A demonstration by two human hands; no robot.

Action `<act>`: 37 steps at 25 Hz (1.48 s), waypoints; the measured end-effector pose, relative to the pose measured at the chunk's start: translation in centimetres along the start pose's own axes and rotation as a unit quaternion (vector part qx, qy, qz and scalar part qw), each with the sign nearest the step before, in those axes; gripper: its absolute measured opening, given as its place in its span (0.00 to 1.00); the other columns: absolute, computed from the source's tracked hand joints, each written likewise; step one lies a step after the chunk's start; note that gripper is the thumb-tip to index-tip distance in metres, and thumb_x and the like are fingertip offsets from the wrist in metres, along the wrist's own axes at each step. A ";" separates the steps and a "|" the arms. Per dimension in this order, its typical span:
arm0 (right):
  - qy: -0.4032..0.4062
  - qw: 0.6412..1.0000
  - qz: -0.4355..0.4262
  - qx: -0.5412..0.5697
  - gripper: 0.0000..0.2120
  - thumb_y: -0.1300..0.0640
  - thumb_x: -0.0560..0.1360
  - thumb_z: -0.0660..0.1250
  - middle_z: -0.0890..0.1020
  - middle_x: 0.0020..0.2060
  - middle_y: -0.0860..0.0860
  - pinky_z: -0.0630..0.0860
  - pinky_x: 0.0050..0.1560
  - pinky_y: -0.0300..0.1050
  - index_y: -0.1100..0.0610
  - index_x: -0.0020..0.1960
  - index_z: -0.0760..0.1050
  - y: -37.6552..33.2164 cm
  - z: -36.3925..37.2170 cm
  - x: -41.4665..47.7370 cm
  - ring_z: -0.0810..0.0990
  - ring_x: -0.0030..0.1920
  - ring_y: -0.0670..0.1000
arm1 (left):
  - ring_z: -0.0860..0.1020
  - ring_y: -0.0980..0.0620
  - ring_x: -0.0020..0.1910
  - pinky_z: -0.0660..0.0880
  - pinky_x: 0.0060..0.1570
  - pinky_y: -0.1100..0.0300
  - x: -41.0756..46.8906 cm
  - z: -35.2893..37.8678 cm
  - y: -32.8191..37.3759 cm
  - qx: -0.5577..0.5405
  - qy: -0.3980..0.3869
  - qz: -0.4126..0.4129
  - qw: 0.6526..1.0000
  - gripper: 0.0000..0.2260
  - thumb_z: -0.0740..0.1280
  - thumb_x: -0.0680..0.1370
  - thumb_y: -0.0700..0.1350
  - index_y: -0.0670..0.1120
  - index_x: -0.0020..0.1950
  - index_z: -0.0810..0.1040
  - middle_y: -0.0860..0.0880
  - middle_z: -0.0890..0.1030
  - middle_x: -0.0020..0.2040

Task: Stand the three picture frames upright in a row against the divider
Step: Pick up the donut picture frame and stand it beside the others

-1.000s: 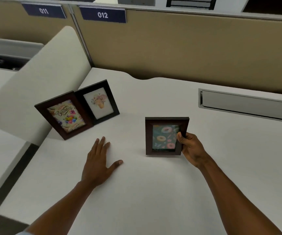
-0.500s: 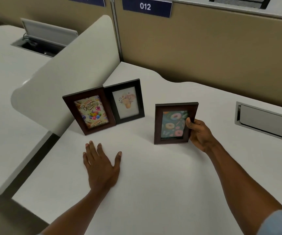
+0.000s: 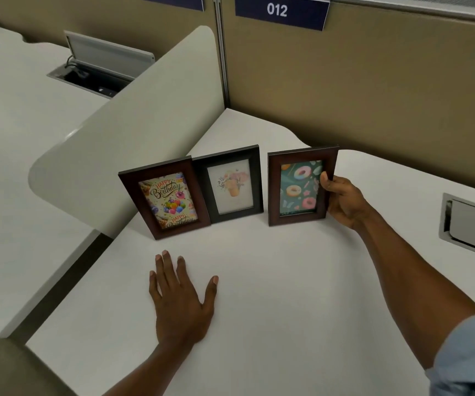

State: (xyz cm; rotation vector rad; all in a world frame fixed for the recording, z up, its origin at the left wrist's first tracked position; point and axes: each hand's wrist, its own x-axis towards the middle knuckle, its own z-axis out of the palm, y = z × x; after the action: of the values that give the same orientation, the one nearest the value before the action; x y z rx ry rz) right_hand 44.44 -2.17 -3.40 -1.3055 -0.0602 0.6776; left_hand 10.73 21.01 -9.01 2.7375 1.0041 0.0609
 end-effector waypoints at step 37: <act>-0.053 0.998 0.012 -0.031 0.10 0.58 0.84 0.63 0.90 0.52 0.48 0.86 0.54 0.46 0.55 0.61 0.81 -1.3 1.1 5.9 0.86 0.56 0.54 | 0.45 0.42 0.89 0.48 0.86 0.39 0.3 0.7 0.0 0.024 -0.004 -0.015 1.000 0.46 0.43 0.79 0.75 0.45 0.86 0.57 0.43 0.47 0.89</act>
State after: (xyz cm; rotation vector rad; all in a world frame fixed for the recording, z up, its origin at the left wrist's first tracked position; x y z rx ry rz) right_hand 49.28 1.57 -3.84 -1.3308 -0.1518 0.7708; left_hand 11.07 21.03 -9.65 2.7630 1.0585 0.0221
